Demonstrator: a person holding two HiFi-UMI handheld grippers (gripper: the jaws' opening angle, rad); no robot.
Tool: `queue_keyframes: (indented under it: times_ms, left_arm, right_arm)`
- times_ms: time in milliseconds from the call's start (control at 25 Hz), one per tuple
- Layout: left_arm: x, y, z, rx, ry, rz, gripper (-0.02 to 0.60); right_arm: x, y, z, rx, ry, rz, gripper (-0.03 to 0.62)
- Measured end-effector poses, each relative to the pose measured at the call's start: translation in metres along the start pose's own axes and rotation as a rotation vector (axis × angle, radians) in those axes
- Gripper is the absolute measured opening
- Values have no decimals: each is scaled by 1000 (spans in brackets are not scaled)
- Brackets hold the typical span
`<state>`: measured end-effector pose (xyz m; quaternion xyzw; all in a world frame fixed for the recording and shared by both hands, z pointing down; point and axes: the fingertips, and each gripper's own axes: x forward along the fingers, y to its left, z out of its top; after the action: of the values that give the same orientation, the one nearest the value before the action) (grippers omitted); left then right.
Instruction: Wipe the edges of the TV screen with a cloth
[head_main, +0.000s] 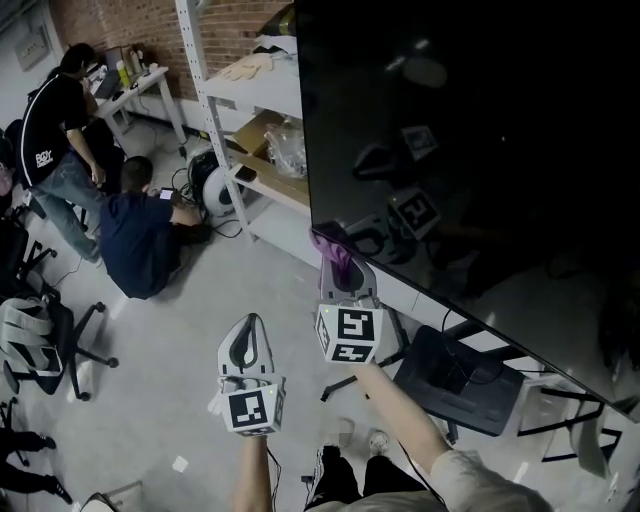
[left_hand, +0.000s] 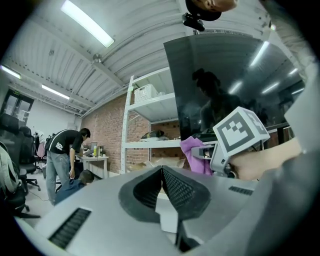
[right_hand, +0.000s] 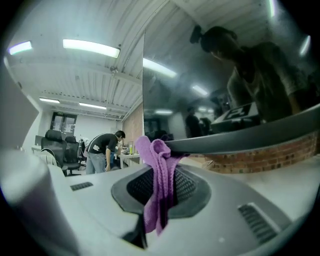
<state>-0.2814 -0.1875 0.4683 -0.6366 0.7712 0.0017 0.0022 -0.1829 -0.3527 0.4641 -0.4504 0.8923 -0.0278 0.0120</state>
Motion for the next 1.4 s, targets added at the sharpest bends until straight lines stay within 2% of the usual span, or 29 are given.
queue_keyframes:
  times_ms: [200,320,480,600,840,1080,1160,1240,1320,1400]
  left_arm:
    - [15,-29,0,28,9,-88,15]
    - [25,-53,5,16,1,-148,15]
    - [36,-120,7,-6,-5,-262,15]
    - [40,-172,11,-13,-11,-369,15]
    - [47,-215,9,-36,-6,-522,15]
    - [11,-376,2,-17,8,-763,15]
    - [4,-408,0,-24,15,-815,15]
    - [0,-416,0,-23,21,-862,15]
    - [-6,-418,1,-24,25,-904,15]
    - [-19,-431,3,-27,28,-941,15]
  right_arm:
    - [-33,-34,5,-38,-10,-70,54]
    - [-55,-54,10,-80,-18,-107,54]
    - [-101,-101,15,-126,-17,-168,54]
    - [-141,-134,17,-113,-13,-245,54]
    - [-183,-158,16,-81,-5,-375,54]
    - [-305,-270,20,-73,-22,-596,54]
    - [-332,-294,20,-72,-20,-660,54]
    - [-343,-299,22,-66,-21,-709,54]
    - [-345,-290,27,-75,-24,-707,54]
    - [-346,-274,33,-133,-14,-643,55]
